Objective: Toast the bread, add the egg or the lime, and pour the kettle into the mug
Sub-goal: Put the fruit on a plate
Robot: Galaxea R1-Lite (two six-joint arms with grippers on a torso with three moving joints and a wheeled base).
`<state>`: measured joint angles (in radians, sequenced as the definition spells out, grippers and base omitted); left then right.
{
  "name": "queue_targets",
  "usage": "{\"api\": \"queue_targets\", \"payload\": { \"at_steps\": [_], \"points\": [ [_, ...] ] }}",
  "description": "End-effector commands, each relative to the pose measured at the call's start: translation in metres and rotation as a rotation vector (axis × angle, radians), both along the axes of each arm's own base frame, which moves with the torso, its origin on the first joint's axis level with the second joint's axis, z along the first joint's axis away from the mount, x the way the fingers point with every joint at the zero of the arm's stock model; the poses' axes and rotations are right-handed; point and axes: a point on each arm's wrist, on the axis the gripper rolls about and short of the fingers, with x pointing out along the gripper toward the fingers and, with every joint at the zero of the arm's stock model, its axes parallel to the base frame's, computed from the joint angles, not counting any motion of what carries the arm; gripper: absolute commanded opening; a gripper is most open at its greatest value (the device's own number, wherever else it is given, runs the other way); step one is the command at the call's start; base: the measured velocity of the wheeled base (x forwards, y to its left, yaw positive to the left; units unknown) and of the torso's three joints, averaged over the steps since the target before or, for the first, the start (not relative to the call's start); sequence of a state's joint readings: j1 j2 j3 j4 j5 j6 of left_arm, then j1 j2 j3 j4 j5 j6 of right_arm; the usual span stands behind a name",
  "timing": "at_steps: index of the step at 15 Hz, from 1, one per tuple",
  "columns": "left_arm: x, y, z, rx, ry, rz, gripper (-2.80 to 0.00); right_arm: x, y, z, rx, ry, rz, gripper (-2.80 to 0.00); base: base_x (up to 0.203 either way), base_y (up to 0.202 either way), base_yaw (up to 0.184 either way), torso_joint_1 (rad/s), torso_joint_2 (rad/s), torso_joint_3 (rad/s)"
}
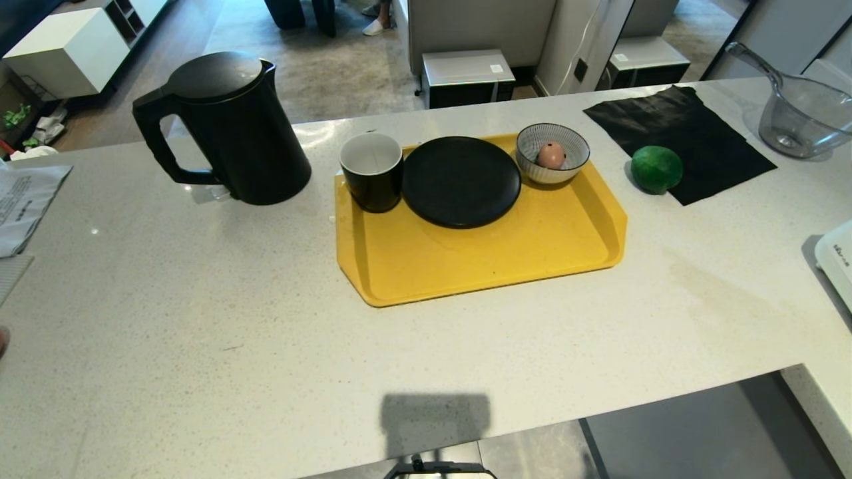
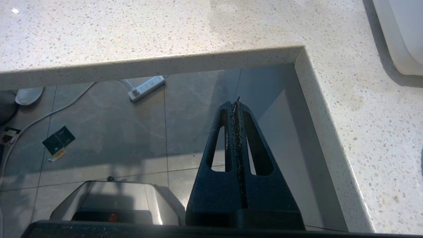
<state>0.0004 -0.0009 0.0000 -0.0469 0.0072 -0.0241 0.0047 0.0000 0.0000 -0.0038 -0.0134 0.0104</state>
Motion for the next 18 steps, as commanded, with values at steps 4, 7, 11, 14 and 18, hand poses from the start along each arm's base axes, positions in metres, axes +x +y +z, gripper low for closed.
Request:
{"api": "queue_targets", "payload": {
  "at_steps": [4, 7, 11, 14, 18],
  "points": [
    [0.0013, 0.0000, -0.0046, 0.001, 0.016, 0.002, -2.80, 0.0001, 0.0000, 0.0001, 0.000, 0.001, 0.000, -2.80, 0.000, 0.000, 0.000, 0.000, 0.00, 0.000],
    [0.0013, 0.0000, -0.0046, 0.001, 0.016, 0.002, -2.80, 0.0001, 0.0000, 0.0001, 0.000, 0.001, 0.000, -2.80, 0.024, 0.000, 0.000, -0.001, 0.00, 0.000],
    [0.0013, 0.0000, -0.0046, 0.001, 0.016, 0.001, -2.80, 0.0001, 0.0000, 0.0001, 0.000, 0.001, 0.000, -2.80, 0.186, -0.003, 0.000, 0.002, 0.00, 0.001],
    [0.0013, 0.0000, -0.0046, 0.000, 0.016, 0.000, -2.80, 0.0001, 0.0000, 0.0001, 0.000, 0.001, 0.000, -2.80, 0.188, -0.099, 0.003, 0.003, 0.00, 0.001],
    [0.0013, 0.0000, -0.0046, 0.000, 0.016, 0.001, -2.80, 0.0001, 0.0000, 0.0001, 0.002, 0.001, 0.001, -2.80, 0.015, -0.024, 0.003, 0.003, 0.00, 0.001]
  ]
}}
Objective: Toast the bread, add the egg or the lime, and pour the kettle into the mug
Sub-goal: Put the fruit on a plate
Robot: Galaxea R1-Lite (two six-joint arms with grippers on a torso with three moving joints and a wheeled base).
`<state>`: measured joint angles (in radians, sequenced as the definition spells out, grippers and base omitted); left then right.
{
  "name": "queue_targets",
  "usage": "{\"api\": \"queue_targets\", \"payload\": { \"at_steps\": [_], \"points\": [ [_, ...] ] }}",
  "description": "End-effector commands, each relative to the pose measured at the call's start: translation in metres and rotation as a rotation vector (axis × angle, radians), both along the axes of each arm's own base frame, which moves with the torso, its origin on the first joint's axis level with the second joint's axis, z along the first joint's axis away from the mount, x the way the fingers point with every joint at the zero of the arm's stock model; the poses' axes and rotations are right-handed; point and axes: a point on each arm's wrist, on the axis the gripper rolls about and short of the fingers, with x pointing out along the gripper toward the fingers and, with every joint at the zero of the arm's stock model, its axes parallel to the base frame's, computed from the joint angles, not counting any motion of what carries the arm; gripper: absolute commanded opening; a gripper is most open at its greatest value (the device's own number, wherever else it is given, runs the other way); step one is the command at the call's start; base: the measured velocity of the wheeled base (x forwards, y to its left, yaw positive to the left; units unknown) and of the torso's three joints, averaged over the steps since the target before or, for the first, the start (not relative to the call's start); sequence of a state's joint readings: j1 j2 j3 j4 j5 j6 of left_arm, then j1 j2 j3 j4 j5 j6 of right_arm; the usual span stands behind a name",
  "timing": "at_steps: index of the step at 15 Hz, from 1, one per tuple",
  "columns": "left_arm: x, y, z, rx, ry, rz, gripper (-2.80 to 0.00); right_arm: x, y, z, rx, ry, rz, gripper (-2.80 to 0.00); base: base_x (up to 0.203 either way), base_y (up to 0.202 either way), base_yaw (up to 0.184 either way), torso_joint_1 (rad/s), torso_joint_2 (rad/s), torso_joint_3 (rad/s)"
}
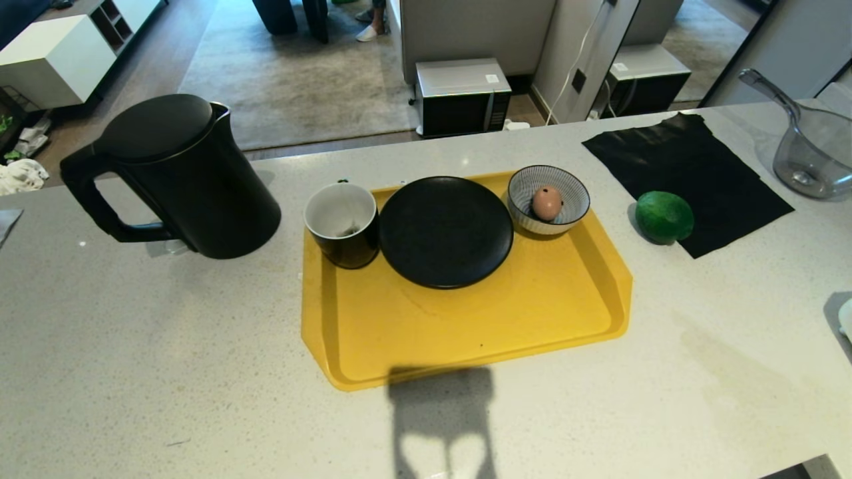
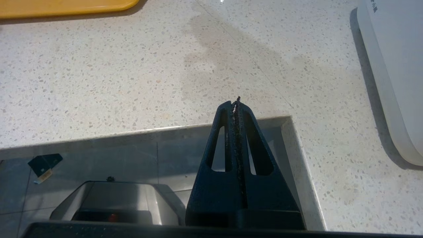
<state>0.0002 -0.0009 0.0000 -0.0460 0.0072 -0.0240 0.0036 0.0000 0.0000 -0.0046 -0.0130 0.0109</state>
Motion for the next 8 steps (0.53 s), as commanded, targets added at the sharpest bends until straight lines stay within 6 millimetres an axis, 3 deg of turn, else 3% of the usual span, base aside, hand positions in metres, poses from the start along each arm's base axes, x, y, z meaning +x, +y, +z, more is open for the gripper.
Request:
{"api": "queue_targets", "payload": {
  "at_steps": [1, 8],
  "points": [
    [0.0013, 0.0000, -0.0045, -0.001, 0.015, 0.002, -2.80, 0.0001, -0.0001, 0.0000, 0.001, 0.001, 0.001, -2.80, 0.000, 0.000, 0.000, 0.000, 0.00, 0.000],
    [0.0013, 0.0000, -0.0045, -0.001, 0.015, 0.002, -2.80, 0.0001, 0.0000, 0.0000, 0.000, 0.001, 0.002, -2.80, 0.000, 0.000, 0.000, 0.000, 0.00, 0.000]
  ]
}}
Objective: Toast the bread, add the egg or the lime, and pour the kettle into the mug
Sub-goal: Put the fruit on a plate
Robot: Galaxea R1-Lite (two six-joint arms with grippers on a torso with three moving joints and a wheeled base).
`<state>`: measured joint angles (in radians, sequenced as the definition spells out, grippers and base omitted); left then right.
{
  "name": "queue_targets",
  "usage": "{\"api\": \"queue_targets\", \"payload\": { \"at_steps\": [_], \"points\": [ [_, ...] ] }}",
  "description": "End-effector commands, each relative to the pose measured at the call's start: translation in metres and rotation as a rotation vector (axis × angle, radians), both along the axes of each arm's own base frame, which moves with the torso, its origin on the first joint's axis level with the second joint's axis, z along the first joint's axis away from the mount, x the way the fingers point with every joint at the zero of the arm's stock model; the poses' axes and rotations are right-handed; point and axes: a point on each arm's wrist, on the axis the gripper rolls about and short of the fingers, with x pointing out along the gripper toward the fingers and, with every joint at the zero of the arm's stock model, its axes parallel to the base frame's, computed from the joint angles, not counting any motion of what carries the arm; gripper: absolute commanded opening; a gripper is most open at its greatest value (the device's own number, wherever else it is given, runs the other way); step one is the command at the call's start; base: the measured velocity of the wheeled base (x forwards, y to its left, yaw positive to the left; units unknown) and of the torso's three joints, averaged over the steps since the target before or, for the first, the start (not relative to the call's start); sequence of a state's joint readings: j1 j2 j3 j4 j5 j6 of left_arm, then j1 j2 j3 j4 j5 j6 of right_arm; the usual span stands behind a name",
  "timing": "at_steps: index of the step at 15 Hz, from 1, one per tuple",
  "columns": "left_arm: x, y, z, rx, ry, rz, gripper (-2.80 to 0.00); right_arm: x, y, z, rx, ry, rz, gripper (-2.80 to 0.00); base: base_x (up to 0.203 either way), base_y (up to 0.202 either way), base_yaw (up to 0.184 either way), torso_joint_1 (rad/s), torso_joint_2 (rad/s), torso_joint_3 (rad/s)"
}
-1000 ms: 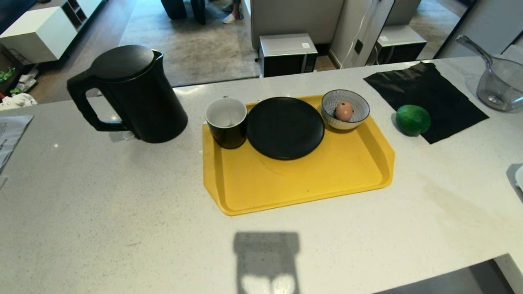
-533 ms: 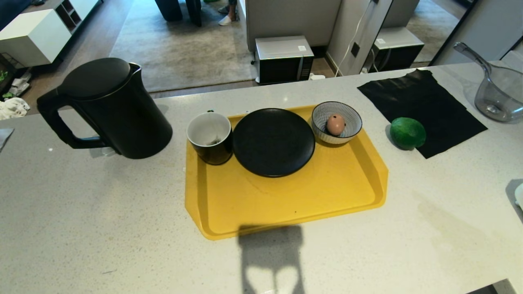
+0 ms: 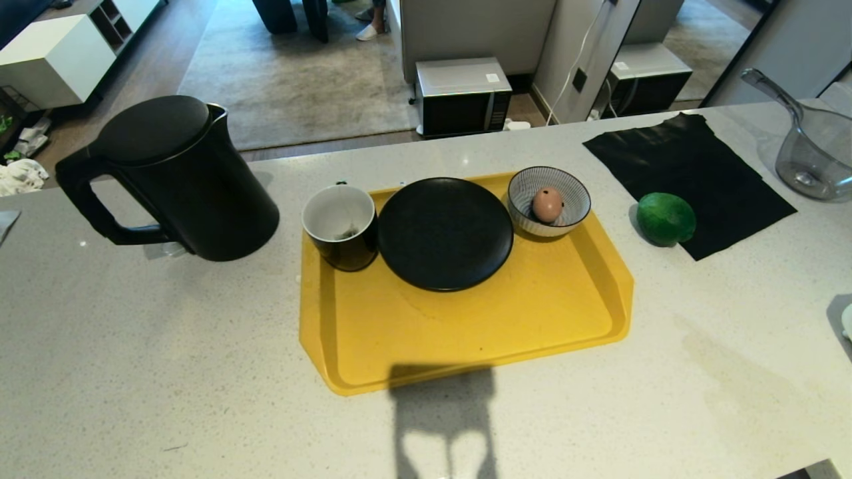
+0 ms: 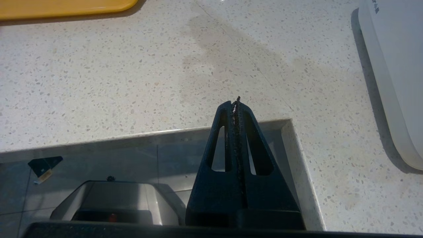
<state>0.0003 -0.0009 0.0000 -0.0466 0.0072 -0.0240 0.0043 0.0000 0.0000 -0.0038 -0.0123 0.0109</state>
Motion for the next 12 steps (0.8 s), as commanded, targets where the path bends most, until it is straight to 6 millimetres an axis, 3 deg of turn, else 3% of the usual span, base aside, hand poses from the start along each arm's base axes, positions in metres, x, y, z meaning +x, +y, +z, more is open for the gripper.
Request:
{"api": "queue_targets", "payload": {
  "at_steps": [1, 12],
  "points": [
    [0.0013, 0.0000, -0.0046, -0.001, 0.015, 0.002, -2.80, 0.0001, 0.0000, 0.0000, 0.000, 0.002, 0.000, -2.80, 0.000, 0.000, 0.000, 0.000, 0.00, 0.000],
    [0.0013, 0.0000, -0.0046, -0.001, 0.015, 0.002, -2.80, 0.0001, 0.0000, 0.0000, -0.012, 0.002, 0.002, -2.80, 0.000, 0.000, 0.000, 0.000, 0.00, 0.000]
  ]
}}
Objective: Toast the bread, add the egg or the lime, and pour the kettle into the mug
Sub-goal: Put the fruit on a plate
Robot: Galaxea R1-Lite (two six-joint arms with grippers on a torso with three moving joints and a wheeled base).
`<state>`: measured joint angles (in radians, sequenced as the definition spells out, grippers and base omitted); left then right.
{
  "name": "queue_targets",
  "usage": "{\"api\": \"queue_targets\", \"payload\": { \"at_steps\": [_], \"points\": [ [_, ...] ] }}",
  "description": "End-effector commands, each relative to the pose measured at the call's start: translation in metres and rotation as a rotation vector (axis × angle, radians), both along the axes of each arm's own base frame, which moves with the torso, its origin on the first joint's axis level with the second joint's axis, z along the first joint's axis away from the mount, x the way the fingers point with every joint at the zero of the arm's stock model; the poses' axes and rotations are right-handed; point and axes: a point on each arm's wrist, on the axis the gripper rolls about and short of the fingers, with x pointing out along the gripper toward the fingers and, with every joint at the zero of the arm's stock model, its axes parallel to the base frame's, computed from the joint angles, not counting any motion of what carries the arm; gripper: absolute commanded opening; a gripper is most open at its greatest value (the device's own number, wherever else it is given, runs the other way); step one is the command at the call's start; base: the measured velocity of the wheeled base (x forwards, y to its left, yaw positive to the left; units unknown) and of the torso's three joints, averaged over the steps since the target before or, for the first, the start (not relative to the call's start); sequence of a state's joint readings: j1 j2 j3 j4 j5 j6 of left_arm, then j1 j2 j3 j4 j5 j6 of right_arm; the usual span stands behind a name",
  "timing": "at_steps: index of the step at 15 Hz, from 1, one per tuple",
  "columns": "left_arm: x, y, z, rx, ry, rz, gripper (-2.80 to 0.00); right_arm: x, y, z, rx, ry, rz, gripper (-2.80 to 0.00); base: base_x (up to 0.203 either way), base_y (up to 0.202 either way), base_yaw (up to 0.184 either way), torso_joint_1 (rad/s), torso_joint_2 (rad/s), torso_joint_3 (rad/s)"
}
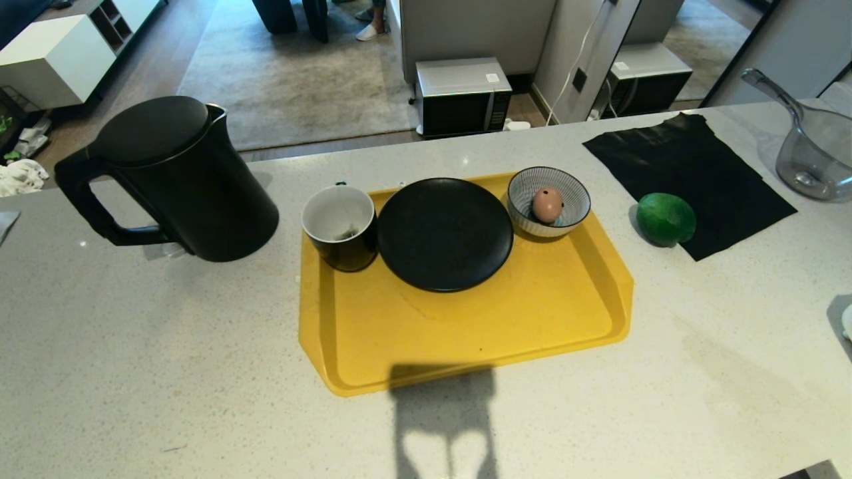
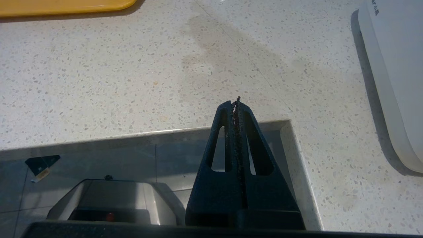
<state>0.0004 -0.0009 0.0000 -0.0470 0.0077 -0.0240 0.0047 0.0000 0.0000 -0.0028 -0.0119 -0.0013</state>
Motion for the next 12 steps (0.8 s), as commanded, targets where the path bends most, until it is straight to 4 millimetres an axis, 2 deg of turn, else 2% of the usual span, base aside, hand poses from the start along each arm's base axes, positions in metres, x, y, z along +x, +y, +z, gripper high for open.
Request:
{"api": "queue_targets", "payload": {
  "at_steps": [1, 3, 5, 7, 9, 12],
  "points": [
    [0.001, 0.000, -0.005, -0.001, 0.016, 0.000, -2.80, 0.000, 0.000, 0.000, 0.000, 0.000, 0.001, -2.80, 0.000, 0.000, 0.000, 0.000, 0.00, 0.000],
    [0.001, 0.000, -0.005, -0.001, 0.016, 0.001, -2.80, -0.003, 0.000, 0.012, 0.000, -0.039, 0.013, -2.80, 0.000, 0.000, 0.000, 0.000, 0.00, 0.000],
    [0.001, 0.000, -0.005, -0.001, 0.016, 0.000, -2.80, -0.015, 0.002, 0.042, -0.004, -0.090, 0.086, -2.80, 0.000, 0.000, 0.000, 0.000, 0.00, 0.000],
    [0.001, 0.000, -0.005, -0.001, 0.016, 0.001, -2.80, -0.024, 0.004, 0.081, -0.006, -0.060, 0.165, -2.80, 0.000, 0.000, 0.000, 0.000, 0.00, 0.000],
    [0.001, 0.000, -0.005, -0.001, 0.016, 0.000, -2.80, -0.009, 0.005, 0.113, 0.002, 0.050, 0.221, -2.80, 0.000, 0.000, 0.000, 0.000, 0.00, 0.000],
    [0.001, 0.000, -0.005, -0.001, 0.015, 0.001, -2.80, 0.031, 0.007, 0.164, 0.000, 0.153, 0.308, -2.80, 0.000, 0.000, 0.000, 0.000, 0.00, 0.000]
  ]
}}
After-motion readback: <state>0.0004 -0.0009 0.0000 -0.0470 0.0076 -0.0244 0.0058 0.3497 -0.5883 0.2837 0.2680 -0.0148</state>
